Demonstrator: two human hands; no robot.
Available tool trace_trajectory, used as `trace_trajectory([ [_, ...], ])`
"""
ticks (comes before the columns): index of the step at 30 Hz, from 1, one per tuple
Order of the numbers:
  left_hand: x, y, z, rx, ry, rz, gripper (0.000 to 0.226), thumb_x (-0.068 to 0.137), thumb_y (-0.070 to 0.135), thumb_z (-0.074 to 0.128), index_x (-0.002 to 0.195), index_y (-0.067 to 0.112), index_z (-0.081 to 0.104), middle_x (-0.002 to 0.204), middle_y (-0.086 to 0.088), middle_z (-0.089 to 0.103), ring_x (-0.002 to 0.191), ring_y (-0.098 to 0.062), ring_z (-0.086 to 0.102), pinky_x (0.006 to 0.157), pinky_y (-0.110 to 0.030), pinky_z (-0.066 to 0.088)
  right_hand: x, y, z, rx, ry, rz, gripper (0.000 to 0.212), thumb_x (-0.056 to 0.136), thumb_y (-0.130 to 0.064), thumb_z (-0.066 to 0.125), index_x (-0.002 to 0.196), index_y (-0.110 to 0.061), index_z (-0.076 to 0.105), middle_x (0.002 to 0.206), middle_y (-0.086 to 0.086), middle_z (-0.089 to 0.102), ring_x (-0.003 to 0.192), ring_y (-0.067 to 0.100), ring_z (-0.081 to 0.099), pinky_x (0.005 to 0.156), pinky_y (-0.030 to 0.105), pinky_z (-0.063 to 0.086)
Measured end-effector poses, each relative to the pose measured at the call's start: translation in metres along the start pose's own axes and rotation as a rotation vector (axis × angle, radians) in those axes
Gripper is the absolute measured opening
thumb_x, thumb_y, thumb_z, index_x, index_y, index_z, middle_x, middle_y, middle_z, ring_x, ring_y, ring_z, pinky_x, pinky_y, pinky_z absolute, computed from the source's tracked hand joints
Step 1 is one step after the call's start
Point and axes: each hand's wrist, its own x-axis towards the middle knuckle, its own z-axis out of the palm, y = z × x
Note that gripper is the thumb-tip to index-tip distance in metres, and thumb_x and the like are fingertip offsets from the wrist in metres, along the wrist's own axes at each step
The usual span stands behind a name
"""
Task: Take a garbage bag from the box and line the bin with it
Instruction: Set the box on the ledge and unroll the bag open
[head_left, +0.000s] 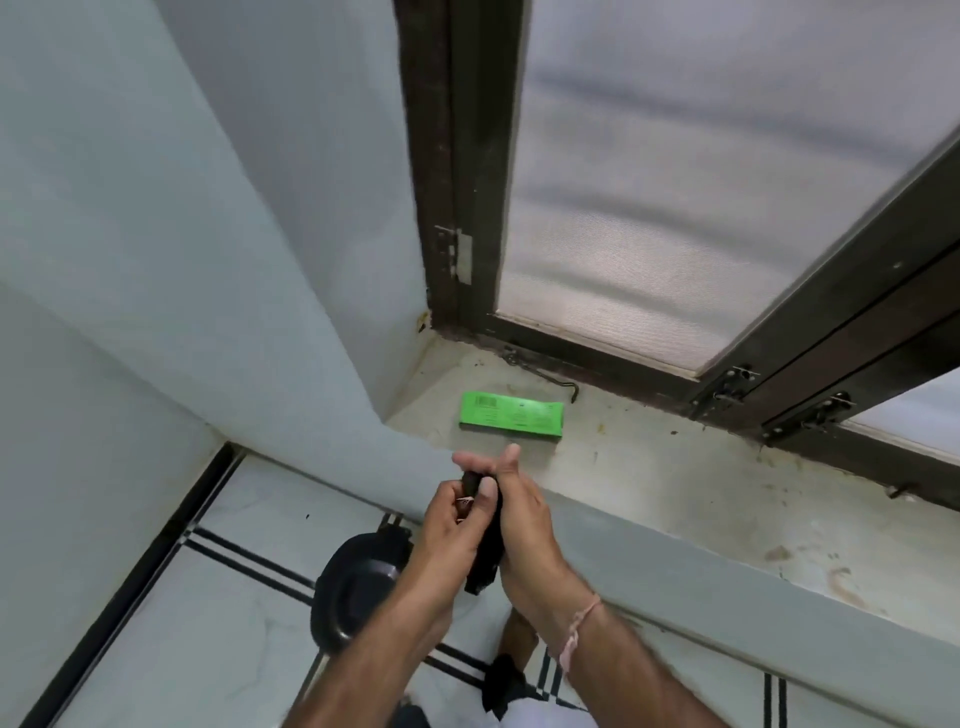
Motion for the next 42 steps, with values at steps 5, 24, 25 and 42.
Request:
trace_trajectory([
  [5, -0.021, -0.006, -0.071, -0.117, 0.061, 0.004, 0.025, 0.100, 0.035, 0.063, 0.114, 0.017, 0.073, 0.107, -0.009, 0.079, 0.105, -0.026, 0.075, 0.098, -0.049, 0.057, -0.027, 0.030, 0.058, 0.032, -0.051, 0.072, 0.057, 0.105, -0.054, 0.042, 0.110, -0.011, 0.080, 0.106, 0.013, 0.080, 0.104, 0.025, 0.076, 0.092, 0.035, 0.061],
  [24, -0.174, -0.072, -0.406, -0.010, 0.158, 0.230, 0.087, 0.082, 0.078, 0.056, 0.151, 0.033, 0.027, 0.139, 0.014, 0.047, 0.132, -0.011, 0.046, 0.109, -0.036, 0.042, -0.202, 0.154, 0.259, -0.455, -0.265, -0.201, 0.033, 0.098, -0.027, 0.071, 0.083, 0.002, 0.071, 0.073, 0.008, 0.068, 0.069, 0.018, 0.064, 0.064, 0.024, 0.053],
  [25, -0.179, -0.072, -0.406, 0.080, 0.107, 0.293, 0.094, 0.076, 0.085, 0.055, 0.152, 0.039, 0.027, 0.142, 0.016, 0.046, 0.134, -0.010, 0.045, 0.113, -0.038, 0.041, -0.206, 0.152, 0.265, -0.469, -0.321, -0.194, 0.030, 0.098, -0.027, 0.071, 0.084, 0.000, 0.072, 0.075, 0.008, 0.070, 0.070, 0.017, 0.065, 0.066, 0.024, 0.054],
  [42, -0.236, -0.110, -0.409, 0.157, -0.129, 0.300, 0.032, 0.106, 0.033, 0.051, 0.085, 0.011, 0.064, 0.075, 0.007, 0.071, 0.072, -0.011, 0.066, 0.065, -0.016, 0.051, -0.256, 0.189, 0.226, -0.103, -0.055, -0.047, 0.038, 0.091, -0.029, 0.077, 0.115, 0.001, 0.072, 0.094, 0.011, 0.080, 0.082, 0.021, 0.076, 0.076, 0.034, 0.052],
])
